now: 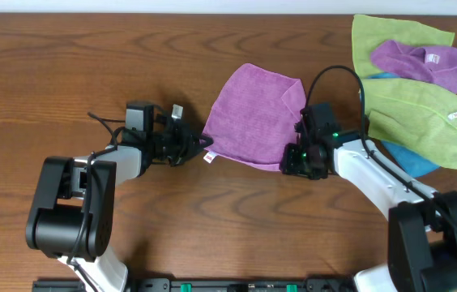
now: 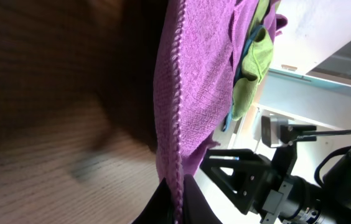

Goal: Fold the cloth
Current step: 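Grasp the towel's right corner with the right gripper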

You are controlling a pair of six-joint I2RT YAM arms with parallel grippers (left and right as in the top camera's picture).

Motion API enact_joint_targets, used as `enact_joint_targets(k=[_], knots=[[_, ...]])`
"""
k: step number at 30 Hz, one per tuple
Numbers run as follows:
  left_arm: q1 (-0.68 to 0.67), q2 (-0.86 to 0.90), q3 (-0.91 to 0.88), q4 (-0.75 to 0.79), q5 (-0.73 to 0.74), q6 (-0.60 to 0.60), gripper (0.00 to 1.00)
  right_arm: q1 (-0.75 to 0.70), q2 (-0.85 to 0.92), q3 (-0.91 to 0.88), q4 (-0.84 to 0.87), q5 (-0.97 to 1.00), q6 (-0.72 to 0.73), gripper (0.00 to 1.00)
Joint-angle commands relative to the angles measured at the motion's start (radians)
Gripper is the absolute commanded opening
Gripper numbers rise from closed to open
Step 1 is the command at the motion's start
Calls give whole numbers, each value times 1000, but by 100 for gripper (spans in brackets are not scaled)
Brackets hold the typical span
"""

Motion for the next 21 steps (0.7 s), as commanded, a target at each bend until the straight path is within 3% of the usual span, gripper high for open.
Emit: enact_joint_targets(k=[1, 9, 21], knots=[[5, -3, 19, -3, 20, 26, 6, 17, -55, 3, 39, 15, 11, 43], [5, -3, 19, -3, 26, 26, 6, 18, -66, 3, 61, 62, 77, 44], [53, -3, 19, -3, 57, 42, 6, 18, -67, 3, -198, 214, 205, 36]])
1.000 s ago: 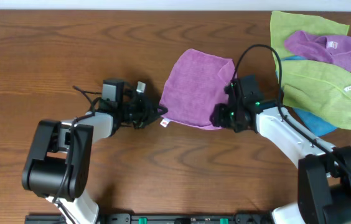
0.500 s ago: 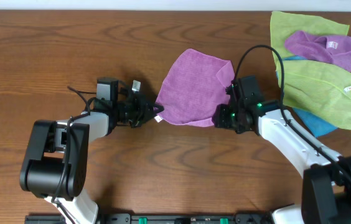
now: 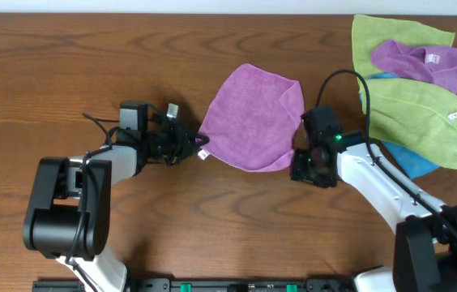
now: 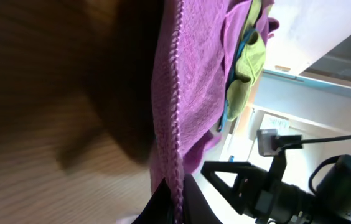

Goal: Fold the cloth
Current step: 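Grasp the towel's right corner with the right gripper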

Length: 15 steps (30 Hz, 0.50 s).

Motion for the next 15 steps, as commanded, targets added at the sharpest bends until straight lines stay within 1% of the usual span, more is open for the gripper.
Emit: enact_joint_targets(k=[1, 3, 5, 6, 7, 9, 11, 13, 15], knots=[[13, -3, 19, -3, 27, 23, 6, 7, -12, 3, -37, 63, 89, 34], [13, -3, 19, -3, 34, 25, 6, 10, -23, 3, -53, 44, 104, 33], [13, -3, 19, -3, 39, 25, 6, 15, -49, 3, -40, 16, 105, 36], [13, -3, 19, -3, 42, 25, 6, 18, -66, 3, -24, -2, 113, 40], [13, -3, 19, -3, 42, 27, 6, 18, -81, 3, -9, -16, 131, 47], [13, -3, 19, -3, 44, 29, 6, 17, -108, 3, 26, -36, 185, 57], [13, -3, 19, -3, 45, 32, 6, 18, -114, 3, 59, -38, 224, 62], [13, -3, 19, -3, 45, 32, 6, 18, -104, 3, 82, -41, 256, 63], [13, -3, 19, -3, 45, 32, 6, 18, -76, 3, 104, -47, 286, 61]])
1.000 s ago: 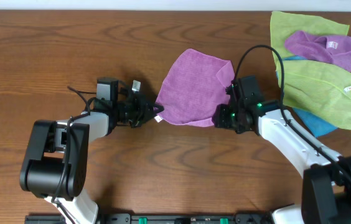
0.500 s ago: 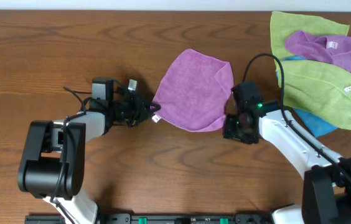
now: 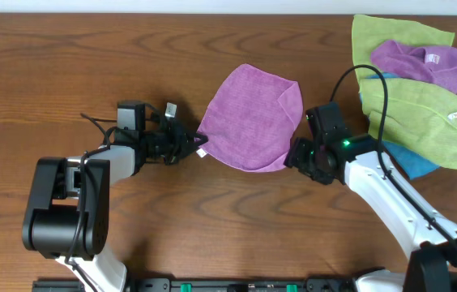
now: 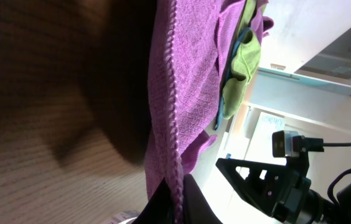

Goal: Fold the cloth
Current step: 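Grasp the towel's right corner with the right gripper, then lift the towel with both grippers and pull it toward the far edge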

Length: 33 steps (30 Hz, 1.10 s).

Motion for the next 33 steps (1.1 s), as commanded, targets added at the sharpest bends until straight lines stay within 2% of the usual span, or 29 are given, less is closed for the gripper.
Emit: enact_joint_targets(k=[1, 10, 16, 18, 22, 23, 29, 33], knots=[[5, -3, 19, -3, 23, 26, 6, 8, 37, 2, 19, -18, 95, 61], [5, -3, 19, -3, 23, 25, 6, 9, 126, 2, 124, -29, 183, 60], [5, -3, 19, -3, 26, 25, 6, 10, 181, 2, 148, -28, 193, 55], [5, -3, 19, -3, 31, 25, 6, 10, 190, 2, 147, -28, 192, 45], [5, -3, 19, -3, 35, 25, 6, 10, 190, 2, 146, -27, 170, 8], [5, -3, 19, -2, 38, 26, 6, 10, 190, 2, 144, -27, 152, 2], [7, -10, 22, 6, 86, 25, 6, 10, 109, 4, 40, 24, 86, 1], [32, -89, 47, 6, 93, 21, 6, 8, -143, 26, 29, 154, 52, 1]])
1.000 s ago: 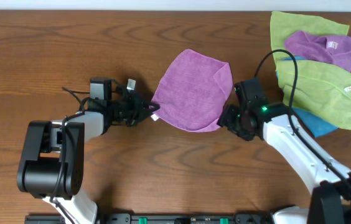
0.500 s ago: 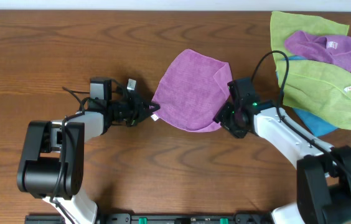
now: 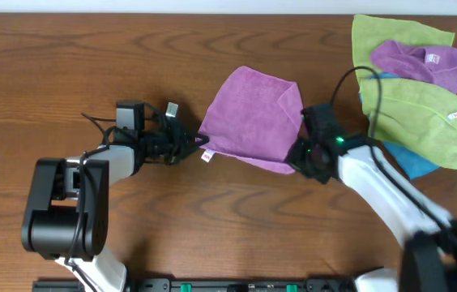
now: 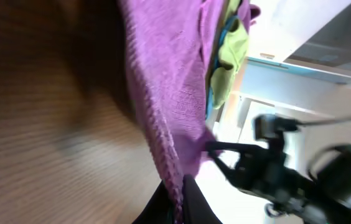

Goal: Fold the cloth
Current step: 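Lift the towel with both grippers and pull it toward the far edge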

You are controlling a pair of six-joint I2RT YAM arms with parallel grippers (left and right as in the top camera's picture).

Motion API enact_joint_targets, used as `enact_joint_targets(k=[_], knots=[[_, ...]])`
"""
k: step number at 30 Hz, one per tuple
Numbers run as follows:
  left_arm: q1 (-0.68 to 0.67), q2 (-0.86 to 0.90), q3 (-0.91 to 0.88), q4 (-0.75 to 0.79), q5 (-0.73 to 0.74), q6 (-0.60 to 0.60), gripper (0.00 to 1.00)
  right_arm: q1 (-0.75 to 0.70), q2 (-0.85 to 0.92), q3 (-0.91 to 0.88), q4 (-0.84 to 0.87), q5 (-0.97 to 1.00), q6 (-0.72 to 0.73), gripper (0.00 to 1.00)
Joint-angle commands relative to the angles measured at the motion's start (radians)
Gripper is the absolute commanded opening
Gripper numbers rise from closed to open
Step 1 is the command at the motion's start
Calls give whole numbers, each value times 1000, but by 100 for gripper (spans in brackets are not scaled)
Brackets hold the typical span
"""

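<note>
The purple cloth (image 3: 253, 118) hangs spread between my two grippers over the wooden table (image 3: 42, 65). My left gripper (image 3: 198, 148) is shut on its lower left corner, beside a small white tag. In the left wrist view the cloth's stitched edge (image 4: 163, 112) runs down into the black fingertips of the left gripper (image 4: 178, 208). My right gripper (image 3: 297, 160) is shut on the lower right corner, which is drawn out to a point. The right arm (image 4: 275, 180) shows blurred behind the cloth.
A pile of other cloths lies at the back right: a green cloth (image 3: 423, 122), a smaller purple cloth (image 3: 419, 58) and a blue cloth (image 3: 415, 162) underneath. The left arm's cable (image 3: 99, 122) loops on the table beside its wrist.
The cloth's rounded lower edge has become straight, with the lower right corner pulled to a point at my right gripper. The right arm shifted slightly. My left gripper stays where it was, shut on its corner.
At first both grippers sat at the cloth's lower corners, low on the table. The left gripper then stood a little further left and the right one a little further right, the cloth sagging round between them. Now the lower edge is stretched straight.
</note>
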Motion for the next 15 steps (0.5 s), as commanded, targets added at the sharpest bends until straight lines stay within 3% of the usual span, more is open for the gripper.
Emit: enact_joint_targets(k=[1, 6, 15], knots=[[30, -97, 53, 3, 27, 21, 6, 2, -185, 35, 3, 132, -48, 1], [40, -227, 128, 4, 38, -38, 6, -11, -332, 111, 12, 140, -115, 1], [41, -285, 332, 3, 26, -134, 6, -21, -272, 262, 80, 131, -185, 2]])
